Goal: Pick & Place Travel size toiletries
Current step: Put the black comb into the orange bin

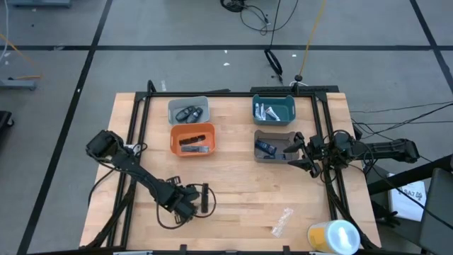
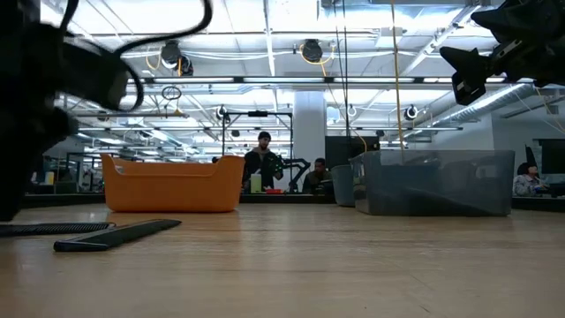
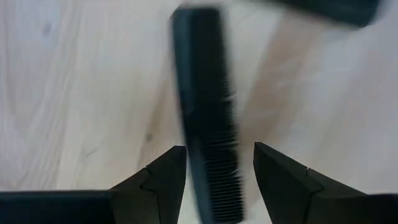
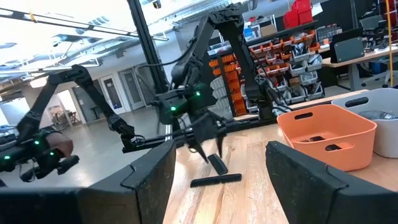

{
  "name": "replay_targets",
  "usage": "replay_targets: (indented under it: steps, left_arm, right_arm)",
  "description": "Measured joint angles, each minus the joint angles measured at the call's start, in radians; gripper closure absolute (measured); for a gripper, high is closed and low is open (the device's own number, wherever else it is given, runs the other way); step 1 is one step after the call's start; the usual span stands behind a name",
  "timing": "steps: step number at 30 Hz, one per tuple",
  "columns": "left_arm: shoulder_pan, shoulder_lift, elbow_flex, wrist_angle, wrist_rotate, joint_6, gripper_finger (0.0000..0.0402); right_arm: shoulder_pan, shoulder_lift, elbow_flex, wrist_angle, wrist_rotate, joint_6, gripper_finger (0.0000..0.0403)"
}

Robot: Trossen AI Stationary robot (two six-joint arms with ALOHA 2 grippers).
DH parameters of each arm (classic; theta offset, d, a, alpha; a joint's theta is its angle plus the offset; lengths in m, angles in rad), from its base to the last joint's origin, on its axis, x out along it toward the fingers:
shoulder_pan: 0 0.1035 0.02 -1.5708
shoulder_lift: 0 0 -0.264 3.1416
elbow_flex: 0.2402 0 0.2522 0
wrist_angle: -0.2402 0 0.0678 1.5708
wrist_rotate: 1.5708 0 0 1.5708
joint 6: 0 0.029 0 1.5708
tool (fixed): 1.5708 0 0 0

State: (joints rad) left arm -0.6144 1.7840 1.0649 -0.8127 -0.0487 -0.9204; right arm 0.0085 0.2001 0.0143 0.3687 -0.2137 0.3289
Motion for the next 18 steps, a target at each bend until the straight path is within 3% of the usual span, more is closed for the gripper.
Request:
replay_targets:
  steps: [8,13,18]
  left_arm:
    - [0.002,-0.01,-0.113,0.164,-0.008,-0.063,0.0215]
    - [0.009,-0.005,-0.118,0.236,-0.103,-0.106,0.0215]
    - [0.037,-0.001,-0.118,0.259,-0.085,-0.096,0.0215]
  right_arm:
    - [0.0,0.0,0.0,0.001,0.0,0.0,0.0165]
    - [0.0,0.0,0.0,0.009,0.0,0.0,0.0165]
    - [0.0,0.0,0.0,0.009,0.0,0.0,0.0165]
